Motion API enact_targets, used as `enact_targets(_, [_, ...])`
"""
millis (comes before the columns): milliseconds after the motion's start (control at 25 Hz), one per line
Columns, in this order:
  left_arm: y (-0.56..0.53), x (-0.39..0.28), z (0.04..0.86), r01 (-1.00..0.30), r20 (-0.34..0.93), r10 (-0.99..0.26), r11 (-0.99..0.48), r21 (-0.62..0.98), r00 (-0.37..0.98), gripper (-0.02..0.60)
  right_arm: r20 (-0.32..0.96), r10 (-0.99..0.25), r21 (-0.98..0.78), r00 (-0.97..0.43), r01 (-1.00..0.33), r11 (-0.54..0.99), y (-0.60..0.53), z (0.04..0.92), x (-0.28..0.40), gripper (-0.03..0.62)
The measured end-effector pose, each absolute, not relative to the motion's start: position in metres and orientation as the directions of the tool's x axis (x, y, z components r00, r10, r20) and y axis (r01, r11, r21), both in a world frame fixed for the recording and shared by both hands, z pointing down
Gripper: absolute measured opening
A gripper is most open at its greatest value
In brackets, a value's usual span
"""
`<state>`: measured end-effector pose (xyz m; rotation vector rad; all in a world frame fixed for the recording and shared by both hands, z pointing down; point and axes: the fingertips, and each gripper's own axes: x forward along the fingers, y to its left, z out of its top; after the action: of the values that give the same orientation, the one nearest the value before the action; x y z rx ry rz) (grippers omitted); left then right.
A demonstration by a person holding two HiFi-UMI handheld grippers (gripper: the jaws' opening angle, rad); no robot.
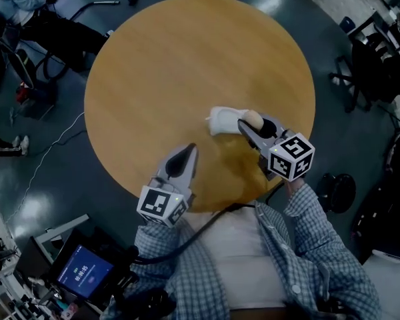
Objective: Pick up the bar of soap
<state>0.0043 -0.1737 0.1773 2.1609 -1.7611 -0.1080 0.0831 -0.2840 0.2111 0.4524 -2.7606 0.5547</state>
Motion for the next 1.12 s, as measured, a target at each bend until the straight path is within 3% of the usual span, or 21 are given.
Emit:
enact_targets(200, [-0.183, 0.015, 0.178, -0.928, 0.158, -0.949, -0.216, 0.305, 0.272, -0.002, 0.245, -0.359, -0.436, -0.901, -0.433, 0.789, -0.28, 0.193, 0.11, 0.115])
enact_targets(480, [-0.189, 0.033, 0.176, -0.909, 0.158, -0.927, -0.282, 0.308, 0.341, -0.002, 0.18, -0.428, -0.517, -0.886, -0.455, 0.725, -0.265, 0.178, 0.133, 0.115])
enact_targets(1120, [-0.184, 0.037, 0.178, -0.903, 0.148, -0.92, -0.309, 0.297, 0.364, -0.002, 0.166, -0.437, -0.552, -0.884, -0.45, 0.702, -0.253, 0.179, 0.141, 0.115])
